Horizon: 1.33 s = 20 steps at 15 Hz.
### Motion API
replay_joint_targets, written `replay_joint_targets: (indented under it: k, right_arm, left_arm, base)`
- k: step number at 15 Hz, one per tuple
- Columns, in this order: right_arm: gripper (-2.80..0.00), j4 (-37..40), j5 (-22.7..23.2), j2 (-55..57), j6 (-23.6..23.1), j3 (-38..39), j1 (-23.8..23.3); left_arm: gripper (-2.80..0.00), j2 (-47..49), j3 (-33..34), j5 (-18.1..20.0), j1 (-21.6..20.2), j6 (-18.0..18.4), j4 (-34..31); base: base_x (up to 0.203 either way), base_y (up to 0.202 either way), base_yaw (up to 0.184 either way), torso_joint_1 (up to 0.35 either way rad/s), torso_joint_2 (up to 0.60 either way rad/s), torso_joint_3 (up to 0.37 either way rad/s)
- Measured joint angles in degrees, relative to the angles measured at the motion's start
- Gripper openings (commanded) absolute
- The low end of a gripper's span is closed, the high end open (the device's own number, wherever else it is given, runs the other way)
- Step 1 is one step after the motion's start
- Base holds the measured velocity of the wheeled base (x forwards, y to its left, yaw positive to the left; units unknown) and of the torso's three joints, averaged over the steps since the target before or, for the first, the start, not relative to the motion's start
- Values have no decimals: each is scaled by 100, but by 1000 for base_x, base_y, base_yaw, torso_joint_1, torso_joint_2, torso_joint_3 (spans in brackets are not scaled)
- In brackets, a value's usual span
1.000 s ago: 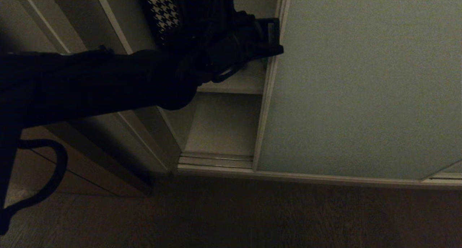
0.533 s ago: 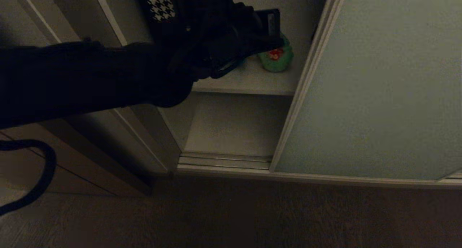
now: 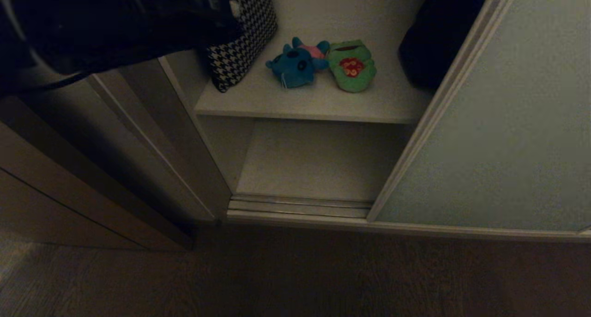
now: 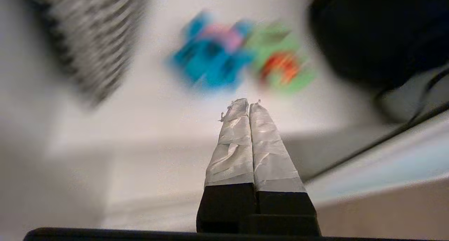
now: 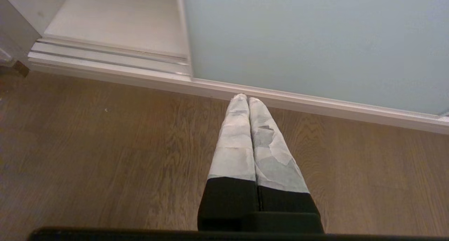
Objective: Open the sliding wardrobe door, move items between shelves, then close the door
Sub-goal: Open the door
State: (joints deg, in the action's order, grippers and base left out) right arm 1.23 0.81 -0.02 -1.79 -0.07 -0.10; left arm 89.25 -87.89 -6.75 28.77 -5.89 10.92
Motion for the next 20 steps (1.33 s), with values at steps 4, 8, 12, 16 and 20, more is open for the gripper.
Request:
replay_joint_targets:
  k: [4, 8, 12, 16, 20]
  right_arm:
    - [-280, -1, -2, -2, 0, 0, 0]
    - [-280, 0, 0, -2, -2, 0, 0]
    - [-280, 0, -4, -2, -2, 2, 0]
    - [-280, 0, -2, -2, 0, -2, 0]
    - [-280, -1, -1, 0, 0, 0, 0]
  left_arm:
    - [-280, -1660, 1681, -275, -739, -47, -774]
    - [-280, -3219, 3067, -179, -1871, -124, -1720]
    - [-280, -4881, 4680, 280, -2338, 37, -1995]
    - [-280, -6506, 6347, 704, -2526, 415, -2032]
    - [-280, -7960, 7477, 1138, -2759, 891, -2022]
  base:
    - [0, 0, 0, 0, 0, 0]
    - [0, 0, 0, 0, 0, 0]
    - [0, 0, 0, 0, 0, 0]
    - [0, 0, 0, 0, 0, 0]
    - [0, 0, 0, 0, 0, 0]
